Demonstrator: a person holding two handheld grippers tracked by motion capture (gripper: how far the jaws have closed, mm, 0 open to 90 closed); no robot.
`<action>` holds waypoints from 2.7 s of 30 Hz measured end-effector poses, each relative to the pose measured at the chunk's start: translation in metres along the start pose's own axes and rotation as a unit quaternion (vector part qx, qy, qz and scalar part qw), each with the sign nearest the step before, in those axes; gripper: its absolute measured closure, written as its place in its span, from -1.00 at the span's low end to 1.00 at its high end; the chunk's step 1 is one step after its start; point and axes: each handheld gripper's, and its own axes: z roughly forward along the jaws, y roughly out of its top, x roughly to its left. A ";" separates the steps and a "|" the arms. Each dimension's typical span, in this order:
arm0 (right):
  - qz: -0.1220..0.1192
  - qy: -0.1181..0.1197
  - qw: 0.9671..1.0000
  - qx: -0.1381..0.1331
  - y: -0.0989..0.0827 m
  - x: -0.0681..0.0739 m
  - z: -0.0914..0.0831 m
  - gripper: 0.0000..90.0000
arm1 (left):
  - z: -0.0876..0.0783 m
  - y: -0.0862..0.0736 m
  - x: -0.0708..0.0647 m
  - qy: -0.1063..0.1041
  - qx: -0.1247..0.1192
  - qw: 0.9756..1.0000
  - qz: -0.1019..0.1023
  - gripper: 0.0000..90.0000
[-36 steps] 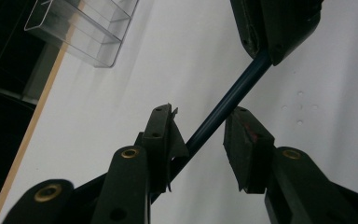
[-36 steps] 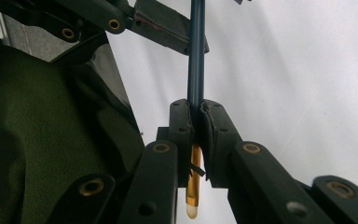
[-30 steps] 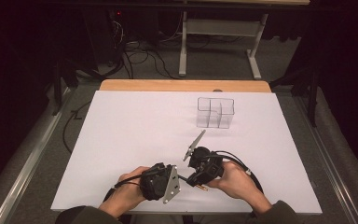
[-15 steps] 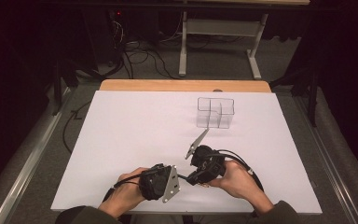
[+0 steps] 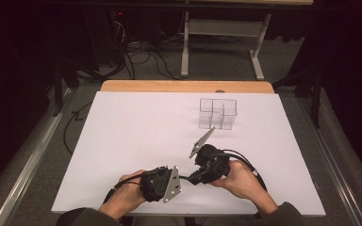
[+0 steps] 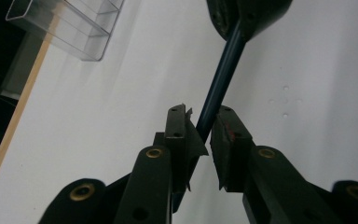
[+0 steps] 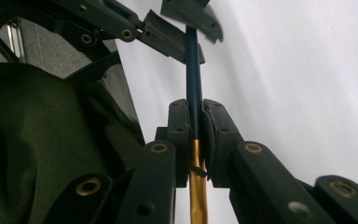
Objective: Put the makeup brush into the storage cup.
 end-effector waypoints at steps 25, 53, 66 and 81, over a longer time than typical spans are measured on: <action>0.037 -0.058 0.985 -0.156 -0.013 -0.007 -0.025 0.10 | 0.001 0.001 0.006 -0.022 0.023 0.997 -0.066 0.87; 0.063 -0.111 0.951 -0.283 -0.066 -0.008 -0.033 -0.22 | -0.009 0.007 0.031 -0.016 -0.035 0.986 -0.161 0.87; 0.072 -0.114 0.942 -0.308 -0.072 -0.010 -0.018 -0.23 | -0.015 0.014 0.041 -0.032 -0.074 0.973 -0.218 0.87; 0.063 -0.080 0.939 -0.329 -0.065 -0.003 -0.008 -0.07 | -0.016 0.022 0.048 -0.076 -0.103 0.948 -0.291 0.87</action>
